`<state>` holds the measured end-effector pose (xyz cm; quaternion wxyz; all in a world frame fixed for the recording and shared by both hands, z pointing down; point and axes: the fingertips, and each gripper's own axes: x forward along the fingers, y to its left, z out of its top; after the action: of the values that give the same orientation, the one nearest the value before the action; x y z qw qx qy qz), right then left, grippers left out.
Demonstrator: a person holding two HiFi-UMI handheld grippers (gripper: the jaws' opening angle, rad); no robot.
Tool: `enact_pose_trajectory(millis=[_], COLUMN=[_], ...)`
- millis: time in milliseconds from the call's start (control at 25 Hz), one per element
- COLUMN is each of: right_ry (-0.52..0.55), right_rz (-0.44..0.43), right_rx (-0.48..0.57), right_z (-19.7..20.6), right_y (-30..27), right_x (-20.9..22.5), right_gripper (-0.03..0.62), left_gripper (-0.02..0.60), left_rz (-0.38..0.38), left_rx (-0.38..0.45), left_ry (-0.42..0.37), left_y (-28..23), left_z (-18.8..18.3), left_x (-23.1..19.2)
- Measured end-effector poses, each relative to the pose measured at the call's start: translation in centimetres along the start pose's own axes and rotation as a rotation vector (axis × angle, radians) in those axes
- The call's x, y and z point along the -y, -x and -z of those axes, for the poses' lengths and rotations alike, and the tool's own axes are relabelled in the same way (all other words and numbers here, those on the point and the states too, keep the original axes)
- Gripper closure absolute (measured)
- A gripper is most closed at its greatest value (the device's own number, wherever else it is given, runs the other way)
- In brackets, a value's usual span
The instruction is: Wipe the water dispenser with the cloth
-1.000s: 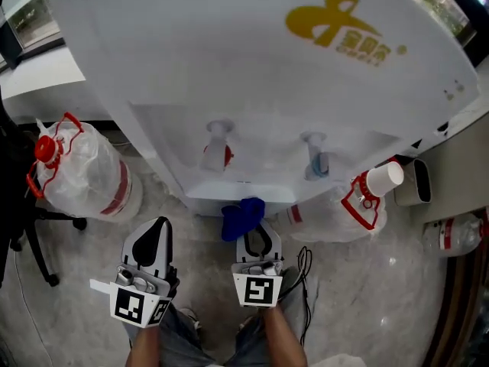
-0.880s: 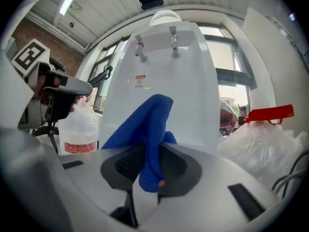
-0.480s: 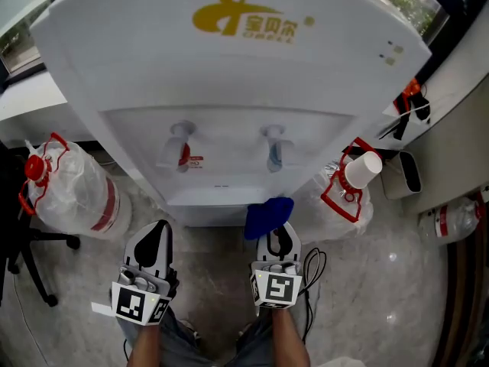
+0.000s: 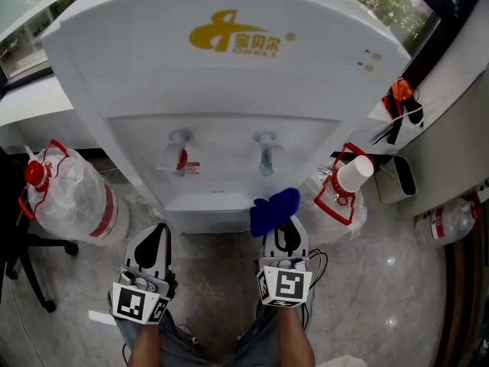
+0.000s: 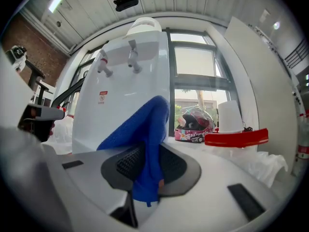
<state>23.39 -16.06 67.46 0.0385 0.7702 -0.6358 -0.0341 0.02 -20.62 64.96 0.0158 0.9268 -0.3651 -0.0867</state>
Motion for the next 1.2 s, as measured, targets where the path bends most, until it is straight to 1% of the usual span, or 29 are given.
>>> enact_pose_trajectory(millis=[160,360,720,880,1000,1120,1200], right_ry=[-0.005,0.006,0.009,-0.038,-0.029,-0.047,-0.042], right_rz=[-0.011,-0.029,-0.043,-0.042,-0.056,-0.056,-0.08], right_rx=[0.025,0.081,0.087,0.101,0.098,0.134,0.137], right_z=[-2.7,-7.9,-14.4,-17.5,-19.4,-21.9,-23.1], right_y=[-0.2,-0.1,-0.2,-0.2,-0.2,0.0,-0.6], right_x=[0.3,0.8,1.7,2.2,2.1,2.6,2.4], right_gripper=[0.503,0.503,0.502,0.502,0.5,0.502,0.5], left_gripper=[0.571,0.571,0.571,0.571,0.571,0.571,0.571], left_rz=[-0.005,-0.008,-0.015,-0.016,-0.012,-0.002,-0.007], left_rx=[0.001,0.002,0.018,0.025,0.036,0.044,0.042], left_ry=[-0.002,-0.008,-0.002,0.0,0.008,0.013,0.012], left_y=[-0.1,-0.1,0.1,0.1,0.2,0.0,0.3], left_z=[0.0,0.2,-0.1,-0.3,-0.5,-0.6,-0.7], left_x=[-0.2,-0.3,-0.5,-0.6,-0.4,-0.3,-0.4])
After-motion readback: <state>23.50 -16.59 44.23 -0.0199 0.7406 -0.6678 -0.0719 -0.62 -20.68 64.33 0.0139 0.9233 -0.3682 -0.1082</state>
